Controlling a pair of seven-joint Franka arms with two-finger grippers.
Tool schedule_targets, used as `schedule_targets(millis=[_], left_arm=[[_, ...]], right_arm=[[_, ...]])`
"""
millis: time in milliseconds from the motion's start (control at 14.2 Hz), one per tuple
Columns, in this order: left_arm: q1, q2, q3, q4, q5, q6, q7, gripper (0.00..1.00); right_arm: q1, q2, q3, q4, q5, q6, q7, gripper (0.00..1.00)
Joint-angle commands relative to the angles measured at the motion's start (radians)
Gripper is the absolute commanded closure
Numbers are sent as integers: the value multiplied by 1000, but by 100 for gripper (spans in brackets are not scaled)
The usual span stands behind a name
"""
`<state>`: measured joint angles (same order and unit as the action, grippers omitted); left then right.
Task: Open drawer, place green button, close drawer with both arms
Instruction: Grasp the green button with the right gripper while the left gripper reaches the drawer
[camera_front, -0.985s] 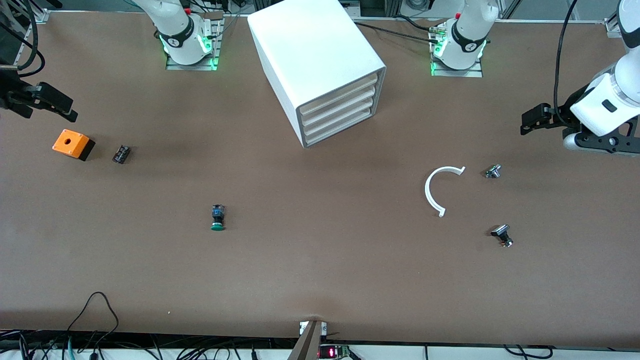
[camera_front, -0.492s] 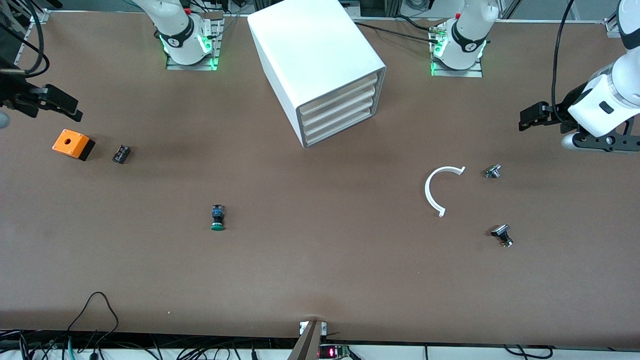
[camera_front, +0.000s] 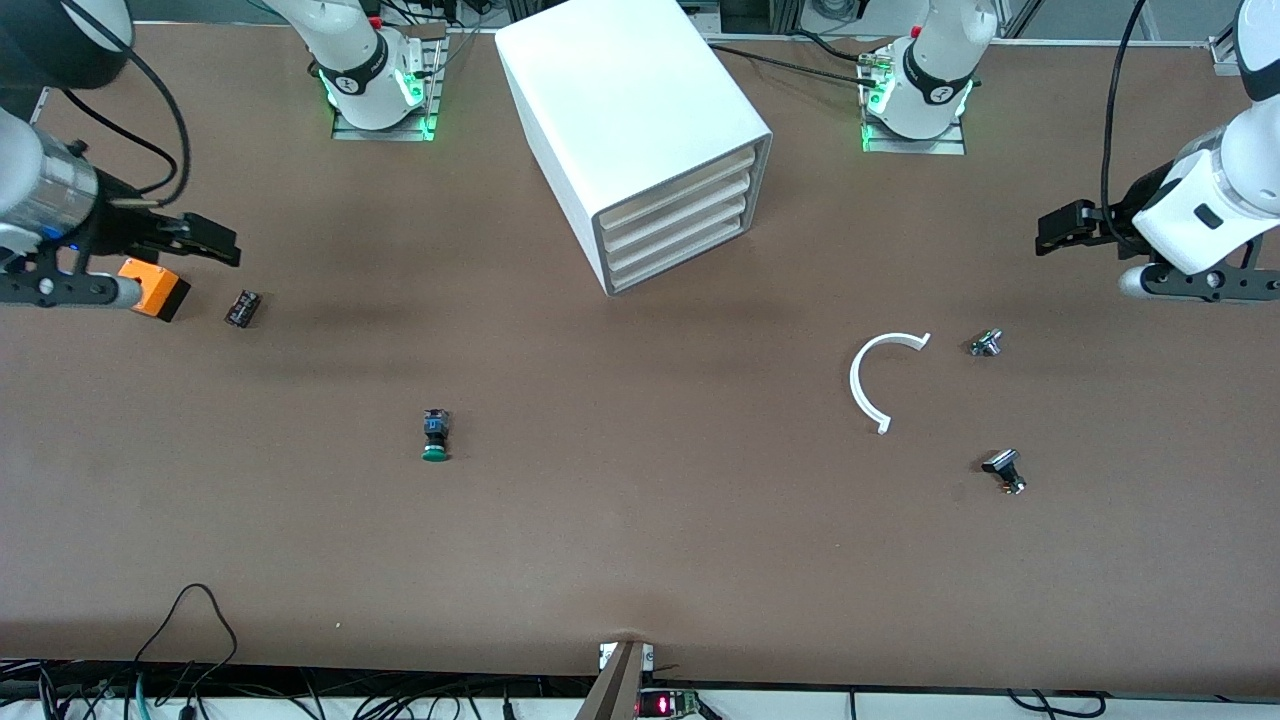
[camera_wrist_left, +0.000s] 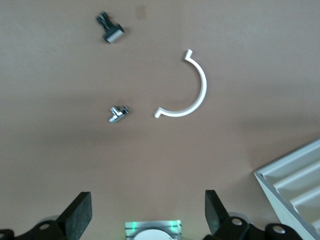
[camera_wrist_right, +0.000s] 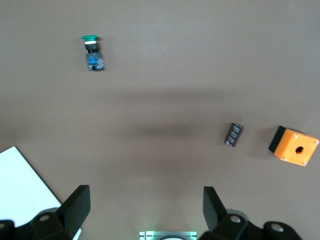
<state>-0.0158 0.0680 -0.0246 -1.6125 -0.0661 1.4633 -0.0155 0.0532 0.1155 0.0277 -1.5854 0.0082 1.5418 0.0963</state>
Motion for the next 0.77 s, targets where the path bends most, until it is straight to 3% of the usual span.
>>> schedule_targets(millis=[0,352,704], left_arm=[[2,61,3,33,-117,-44,3,1],[25,85,8,17,-354,-147,227,1],[4,300,-1,-6,-721,-114,333,1]], right_arm=[[33,41,-5,7,18,52,22,0],[83,119,-5,4,18,144,86,0],[135,220,-5,2,16,257,160,0]])
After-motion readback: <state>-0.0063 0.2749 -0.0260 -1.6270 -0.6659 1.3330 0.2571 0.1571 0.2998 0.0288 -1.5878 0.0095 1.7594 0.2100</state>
